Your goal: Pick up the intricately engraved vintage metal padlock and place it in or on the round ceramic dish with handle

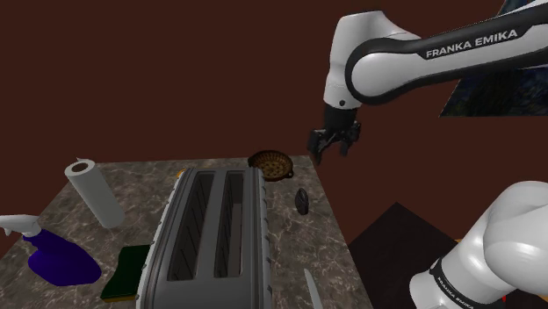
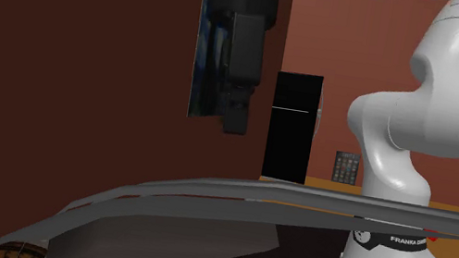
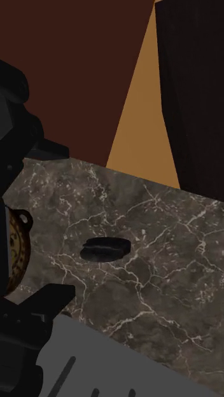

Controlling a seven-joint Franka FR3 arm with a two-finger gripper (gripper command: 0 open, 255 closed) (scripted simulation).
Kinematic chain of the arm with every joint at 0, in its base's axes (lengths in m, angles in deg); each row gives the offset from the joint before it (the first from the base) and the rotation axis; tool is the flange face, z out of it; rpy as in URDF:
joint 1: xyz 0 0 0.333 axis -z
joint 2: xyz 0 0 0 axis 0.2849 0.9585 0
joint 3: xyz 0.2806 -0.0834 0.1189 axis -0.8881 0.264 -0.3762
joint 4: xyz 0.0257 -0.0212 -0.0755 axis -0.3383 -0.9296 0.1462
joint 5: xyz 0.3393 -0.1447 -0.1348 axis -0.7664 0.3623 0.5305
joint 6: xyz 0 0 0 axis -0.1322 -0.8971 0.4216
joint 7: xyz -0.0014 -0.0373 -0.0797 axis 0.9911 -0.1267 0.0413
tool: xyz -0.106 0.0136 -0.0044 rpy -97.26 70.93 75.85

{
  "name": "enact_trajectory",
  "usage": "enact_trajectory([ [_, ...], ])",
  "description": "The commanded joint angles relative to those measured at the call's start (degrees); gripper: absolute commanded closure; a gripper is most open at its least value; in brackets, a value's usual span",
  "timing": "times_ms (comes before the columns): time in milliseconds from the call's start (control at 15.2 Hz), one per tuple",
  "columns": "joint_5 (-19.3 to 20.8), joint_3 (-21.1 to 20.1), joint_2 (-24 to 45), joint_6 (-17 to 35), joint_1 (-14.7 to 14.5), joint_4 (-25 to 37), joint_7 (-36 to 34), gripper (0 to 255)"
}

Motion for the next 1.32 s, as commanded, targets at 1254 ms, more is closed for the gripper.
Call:
enact_trajectory([
  [1254,-1.69,-5.0,17.41,15.07,-1.49,-0.89,-8.28,0],
])
